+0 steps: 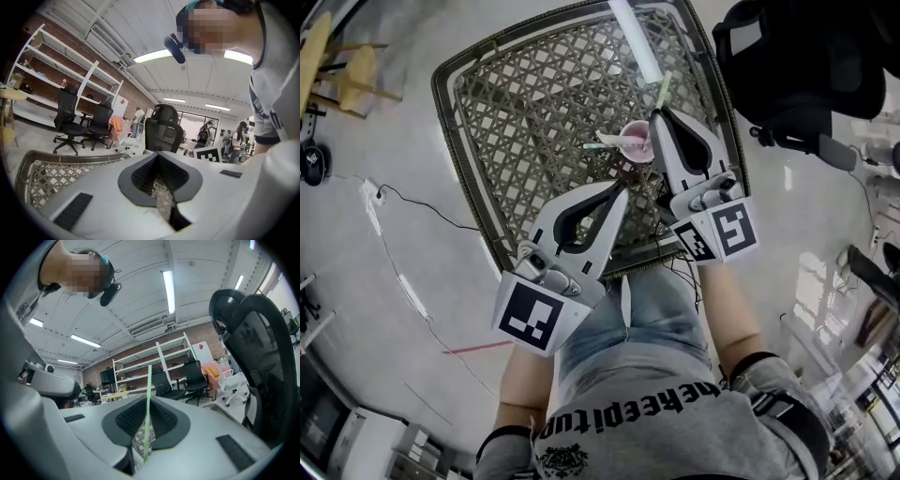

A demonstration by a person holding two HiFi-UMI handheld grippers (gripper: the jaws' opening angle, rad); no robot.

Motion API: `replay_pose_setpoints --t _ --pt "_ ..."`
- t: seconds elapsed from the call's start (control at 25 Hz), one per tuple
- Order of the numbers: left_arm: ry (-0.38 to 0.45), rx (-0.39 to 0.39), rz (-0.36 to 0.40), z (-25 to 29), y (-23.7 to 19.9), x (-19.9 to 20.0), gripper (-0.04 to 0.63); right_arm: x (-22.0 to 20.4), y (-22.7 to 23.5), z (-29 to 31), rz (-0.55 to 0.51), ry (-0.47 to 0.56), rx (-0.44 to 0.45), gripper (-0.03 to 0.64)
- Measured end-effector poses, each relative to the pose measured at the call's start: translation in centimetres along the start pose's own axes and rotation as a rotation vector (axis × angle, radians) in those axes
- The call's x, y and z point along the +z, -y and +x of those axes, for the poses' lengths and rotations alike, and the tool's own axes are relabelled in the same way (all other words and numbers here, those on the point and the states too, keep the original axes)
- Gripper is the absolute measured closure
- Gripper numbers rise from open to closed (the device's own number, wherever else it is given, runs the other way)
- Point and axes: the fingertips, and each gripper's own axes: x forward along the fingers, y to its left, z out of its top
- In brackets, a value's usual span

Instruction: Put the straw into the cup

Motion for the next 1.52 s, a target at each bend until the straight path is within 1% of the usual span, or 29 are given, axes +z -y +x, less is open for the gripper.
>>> replay_pose_setpoints --t 0.48,1.04,1.52 --pt "-0.015 0.007 -0.014 0.1 0.1 -1.8 0.554 -3.0 1.1 0.0 -0.027 0.004 -0.042 0.571" --pt "-0.036 0.031 -0.026 -0.4 -0.3 -3.5 0.554 -5.7 1.4 0.0 -0.037 -0.008 -0.052 0.569" --pt "-0.043 0.026 -0.039 -0.5 -0.2 -4.2 0.554 -7.1 1.3 0.2 -0.099 -0.039 -0.072 0.568"
